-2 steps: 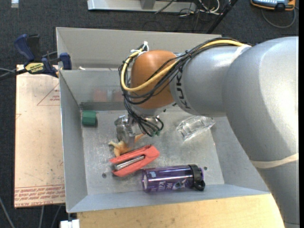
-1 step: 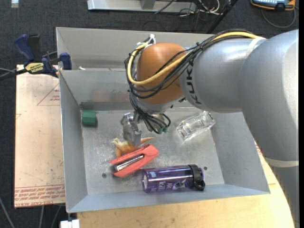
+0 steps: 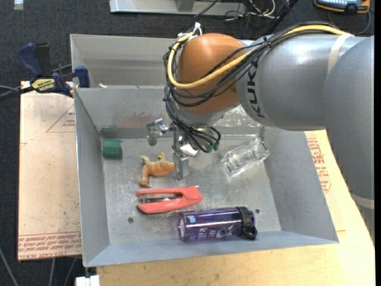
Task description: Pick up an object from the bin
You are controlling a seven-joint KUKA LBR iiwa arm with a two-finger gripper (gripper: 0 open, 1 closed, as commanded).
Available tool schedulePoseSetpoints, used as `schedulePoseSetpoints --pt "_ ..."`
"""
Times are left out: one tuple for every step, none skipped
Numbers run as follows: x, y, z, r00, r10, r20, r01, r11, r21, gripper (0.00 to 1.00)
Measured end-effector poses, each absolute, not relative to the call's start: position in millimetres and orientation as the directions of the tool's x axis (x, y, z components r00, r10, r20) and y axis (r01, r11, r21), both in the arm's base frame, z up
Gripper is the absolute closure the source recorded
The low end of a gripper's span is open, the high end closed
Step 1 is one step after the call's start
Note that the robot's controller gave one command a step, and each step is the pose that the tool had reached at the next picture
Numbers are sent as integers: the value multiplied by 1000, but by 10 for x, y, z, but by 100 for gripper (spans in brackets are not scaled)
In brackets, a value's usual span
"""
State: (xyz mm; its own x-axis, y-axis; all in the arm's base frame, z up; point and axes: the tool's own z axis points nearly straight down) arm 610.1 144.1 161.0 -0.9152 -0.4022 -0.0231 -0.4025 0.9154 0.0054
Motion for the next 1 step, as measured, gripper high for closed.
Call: schedulePoseSetpoints --pt "6100 1440 1608 -915 -402 -23 -402 915 6 0"
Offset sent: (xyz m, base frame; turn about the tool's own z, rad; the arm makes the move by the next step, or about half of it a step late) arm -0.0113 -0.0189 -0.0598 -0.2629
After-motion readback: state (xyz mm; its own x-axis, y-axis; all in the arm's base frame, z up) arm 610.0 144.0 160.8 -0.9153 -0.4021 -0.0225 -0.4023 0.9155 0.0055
